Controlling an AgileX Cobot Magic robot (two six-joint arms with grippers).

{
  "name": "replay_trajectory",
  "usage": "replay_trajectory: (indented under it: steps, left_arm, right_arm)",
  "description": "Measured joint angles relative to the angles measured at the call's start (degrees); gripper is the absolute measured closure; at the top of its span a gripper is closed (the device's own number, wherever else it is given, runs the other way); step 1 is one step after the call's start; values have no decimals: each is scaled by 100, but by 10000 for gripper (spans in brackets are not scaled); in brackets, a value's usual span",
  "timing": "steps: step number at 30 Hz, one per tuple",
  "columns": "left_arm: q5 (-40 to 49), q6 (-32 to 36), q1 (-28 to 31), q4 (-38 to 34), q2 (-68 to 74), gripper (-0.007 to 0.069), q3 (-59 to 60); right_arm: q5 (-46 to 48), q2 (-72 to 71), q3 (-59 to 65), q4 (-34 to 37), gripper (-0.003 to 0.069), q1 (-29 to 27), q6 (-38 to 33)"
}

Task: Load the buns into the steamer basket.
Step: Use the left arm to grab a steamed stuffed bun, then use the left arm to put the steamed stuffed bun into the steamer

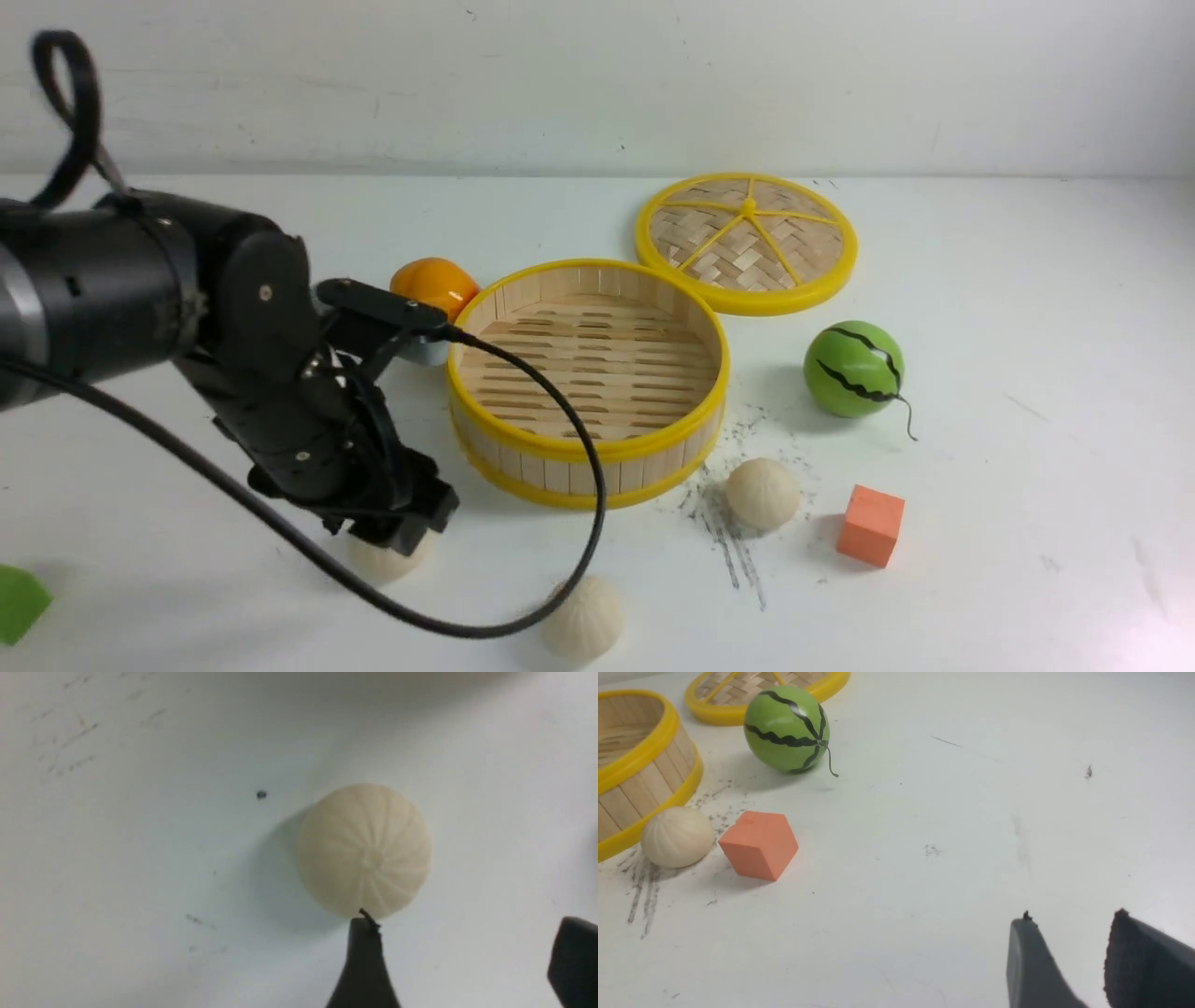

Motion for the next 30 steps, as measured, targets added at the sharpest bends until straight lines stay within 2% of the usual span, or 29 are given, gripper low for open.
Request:
replay_trajectory:
  steps: [2, 5, 10, 11, 13, 14, 18, 21, 23, 26, 30]
  left_arm:
    - [-233, -155, -26, 100, 186, 83, 0]
    - [-453, -478, -26, 234, 480, 74, 0]
    - [-596, -1009, -26, 522, 812, 135, 0]
    - [-632, -1168, -26, 629, 882, 197, 0]
    - [-657, -1239, -26, 700, 884, 240, 0]
    - [-676, -1309, -26, 809, 884, 318, -13]
    - [-354, -1371, -26, 940, 829, 524, -358]
    - [35, -1371, -30, 897, 684, 616, -890]
    - [182, -1371, -45, 869, 606, 624, -1204]
    - [369, -1345, -208, 839, 498, 624, -2315]
    - [33, -1357, -411, 797, 638, 624, -3037]
  right_arm:
    - [0, 0, 0, 0, 417, 0, 0]
    - [0, 0, 0, 0, 417, 0, 0]
    - [0, 0, 0, 0, 417, 0, 0]
    - [0, 0, 0, 0, 417, 0, 0]
    - [0, 0, 0, 0, 417, 0, 0]
    - [0, 0, 0, 0, 417, 0, 0]
    - [0, 0, 0, 0, 417, 0, 0]
    - [0, 0, 0, 0, 417, 0, 0]
    - [0, 0, 0, 0, 417, 0, 0]
    - [0, 0, 0, 0, 417, 0, 0]
    - [0, 0, 0, 0, 417, 0, 0]
